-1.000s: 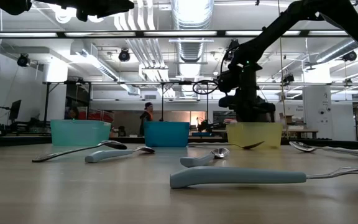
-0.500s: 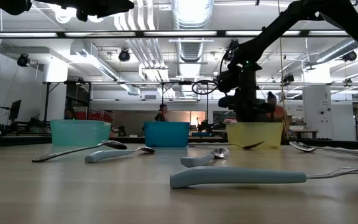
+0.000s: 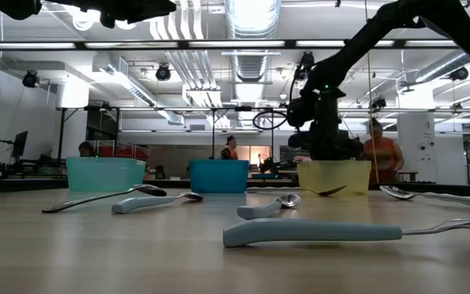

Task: Sort silverware by color (type)
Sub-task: Put the black spoon into the yellow bin

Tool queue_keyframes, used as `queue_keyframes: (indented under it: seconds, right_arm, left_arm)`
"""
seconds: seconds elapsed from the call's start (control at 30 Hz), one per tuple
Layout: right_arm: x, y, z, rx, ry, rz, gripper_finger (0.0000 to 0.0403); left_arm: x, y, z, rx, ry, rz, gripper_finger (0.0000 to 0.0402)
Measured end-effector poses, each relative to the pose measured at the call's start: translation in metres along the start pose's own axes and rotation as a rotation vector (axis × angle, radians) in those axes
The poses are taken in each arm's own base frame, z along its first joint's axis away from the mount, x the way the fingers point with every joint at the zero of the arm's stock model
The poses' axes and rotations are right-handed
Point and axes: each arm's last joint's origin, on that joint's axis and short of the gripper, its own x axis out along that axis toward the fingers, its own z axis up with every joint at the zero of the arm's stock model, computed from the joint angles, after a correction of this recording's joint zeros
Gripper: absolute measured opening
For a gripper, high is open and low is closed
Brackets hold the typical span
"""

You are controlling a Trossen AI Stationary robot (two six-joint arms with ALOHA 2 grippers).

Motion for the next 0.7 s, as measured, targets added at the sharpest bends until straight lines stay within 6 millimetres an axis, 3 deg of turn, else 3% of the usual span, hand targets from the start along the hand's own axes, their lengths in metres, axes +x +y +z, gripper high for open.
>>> queue_keyframes:
  seconds: [0.7]
  right_arm:
    - [0.0041,-0.0012,0.0006,-0.005,-0.023,-0.025,0.0027]
  left_arm:
    - [0.0000,0.0000,0.0000,0.000,0.000,0.000,0.0125]
